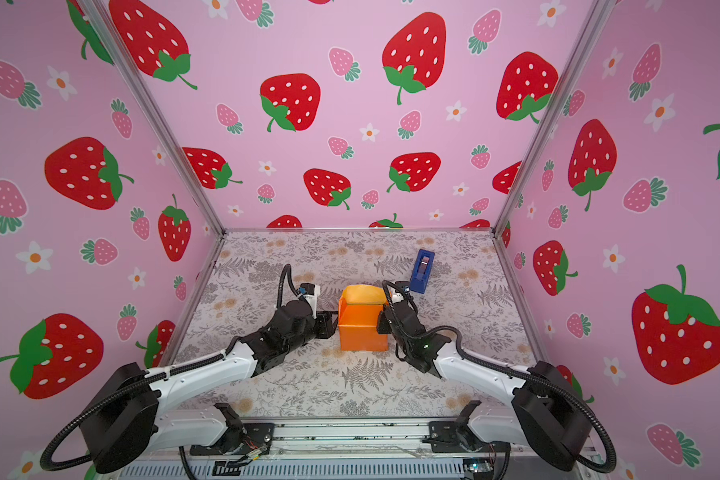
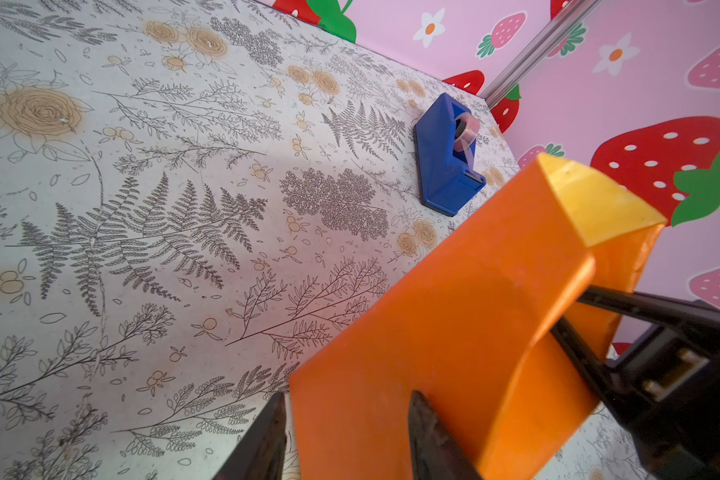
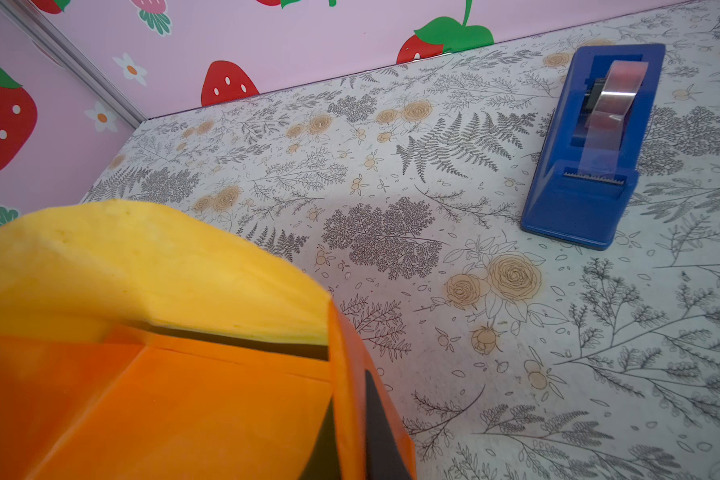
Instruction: Wrap the gift box in paper
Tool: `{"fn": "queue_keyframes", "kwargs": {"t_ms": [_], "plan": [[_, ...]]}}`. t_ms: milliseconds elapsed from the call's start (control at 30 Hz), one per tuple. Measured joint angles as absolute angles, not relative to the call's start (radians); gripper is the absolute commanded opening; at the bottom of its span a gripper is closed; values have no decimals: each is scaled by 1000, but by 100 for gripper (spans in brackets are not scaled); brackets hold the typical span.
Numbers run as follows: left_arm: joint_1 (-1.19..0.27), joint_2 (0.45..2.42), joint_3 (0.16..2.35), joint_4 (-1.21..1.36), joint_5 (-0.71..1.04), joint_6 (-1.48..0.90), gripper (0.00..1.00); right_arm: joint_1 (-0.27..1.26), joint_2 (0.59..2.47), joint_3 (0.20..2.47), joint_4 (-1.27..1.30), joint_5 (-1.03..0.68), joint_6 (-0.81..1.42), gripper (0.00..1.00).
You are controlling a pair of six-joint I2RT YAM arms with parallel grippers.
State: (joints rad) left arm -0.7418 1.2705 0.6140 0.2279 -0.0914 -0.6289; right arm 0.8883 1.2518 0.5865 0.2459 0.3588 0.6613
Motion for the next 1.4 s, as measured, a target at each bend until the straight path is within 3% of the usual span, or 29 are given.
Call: {"fn": "queue_keyframes", "kwargs": {"t_ms": [633, 1400], "plan": [[-748, 1245, 614, 239, -112, -629, 49, 888, 1263, 596, 246, 356, 662, 8], [-749, 1351, 637, 306, -46, -646, 51, 888, 1263, 596, 245, 356, 662, 8]]}}
